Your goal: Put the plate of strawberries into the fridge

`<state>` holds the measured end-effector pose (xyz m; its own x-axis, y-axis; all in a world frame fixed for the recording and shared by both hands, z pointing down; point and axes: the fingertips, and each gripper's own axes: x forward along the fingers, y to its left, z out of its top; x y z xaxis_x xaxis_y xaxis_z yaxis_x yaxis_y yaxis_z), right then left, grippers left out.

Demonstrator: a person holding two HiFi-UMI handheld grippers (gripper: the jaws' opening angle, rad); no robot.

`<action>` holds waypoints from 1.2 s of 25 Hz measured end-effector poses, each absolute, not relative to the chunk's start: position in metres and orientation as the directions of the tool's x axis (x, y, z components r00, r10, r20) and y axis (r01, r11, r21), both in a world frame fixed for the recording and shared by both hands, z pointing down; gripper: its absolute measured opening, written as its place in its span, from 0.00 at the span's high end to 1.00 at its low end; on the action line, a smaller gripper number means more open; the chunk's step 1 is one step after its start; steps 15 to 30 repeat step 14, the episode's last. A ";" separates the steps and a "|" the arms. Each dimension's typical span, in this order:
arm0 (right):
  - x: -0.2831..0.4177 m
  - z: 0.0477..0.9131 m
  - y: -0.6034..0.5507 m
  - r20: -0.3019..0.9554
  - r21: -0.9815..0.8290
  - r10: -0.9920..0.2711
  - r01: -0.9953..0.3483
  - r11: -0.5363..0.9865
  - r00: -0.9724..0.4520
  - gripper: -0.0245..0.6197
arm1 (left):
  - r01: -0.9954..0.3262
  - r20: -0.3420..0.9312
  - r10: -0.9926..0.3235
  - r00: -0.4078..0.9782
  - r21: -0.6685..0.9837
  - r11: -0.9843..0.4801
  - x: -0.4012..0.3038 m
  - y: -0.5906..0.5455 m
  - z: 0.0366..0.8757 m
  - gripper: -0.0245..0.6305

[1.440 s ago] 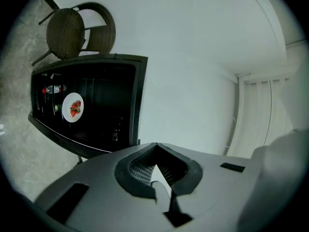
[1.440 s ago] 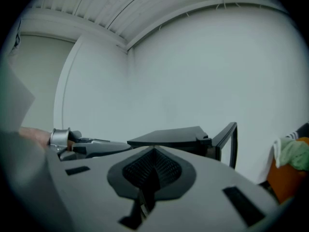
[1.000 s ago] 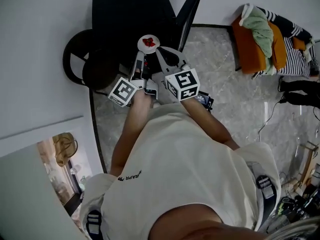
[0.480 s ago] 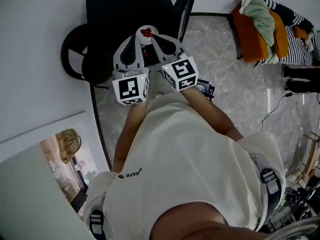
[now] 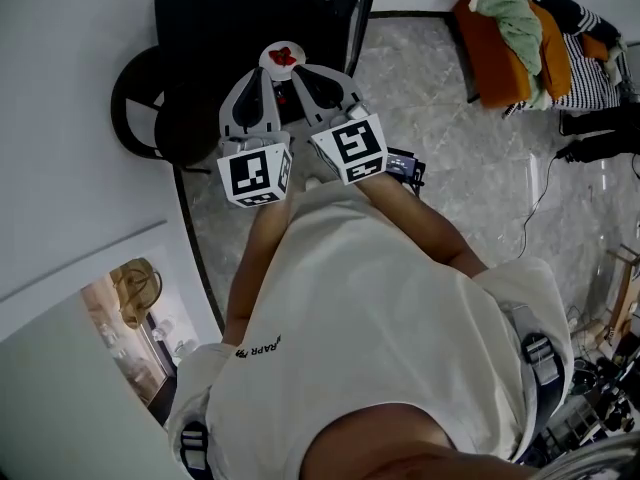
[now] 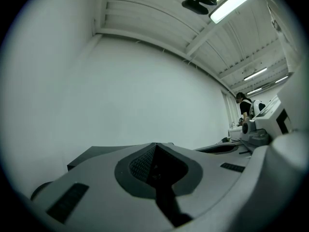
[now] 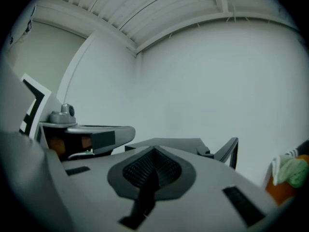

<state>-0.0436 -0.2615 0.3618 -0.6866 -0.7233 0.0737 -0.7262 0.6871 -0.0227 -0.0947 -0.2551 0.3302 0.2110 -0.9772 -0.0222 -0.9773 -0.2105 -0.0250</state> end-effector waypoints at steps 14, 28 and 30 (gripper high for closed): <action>-0.043 0.362 -0.256 0.072 -0.028 -0.724 -0.727 0.686 -0.686 0.94 | -0.977 -0.006 -0.977 0.211 -0.002 -0.211 -0.093 -0.252 0.336 0.96; -0.043 0.362 -0.256 0.072 -0.028 -0.724 -0.727 0.686 -0.686 0.94 | -0.977 -0.006 -0.977 0.211 -0.002 -0.211 -0.093 -0.252 0.336 0.96; -0.043 0.362 -0.256 0.072 -0.028 -0.724 -0.727 0.686 -0.686 0.94 | -0.977 -0.006 -0.977 0.211 -0.002 -0.211 -0.093 -0.252 0.336 0.96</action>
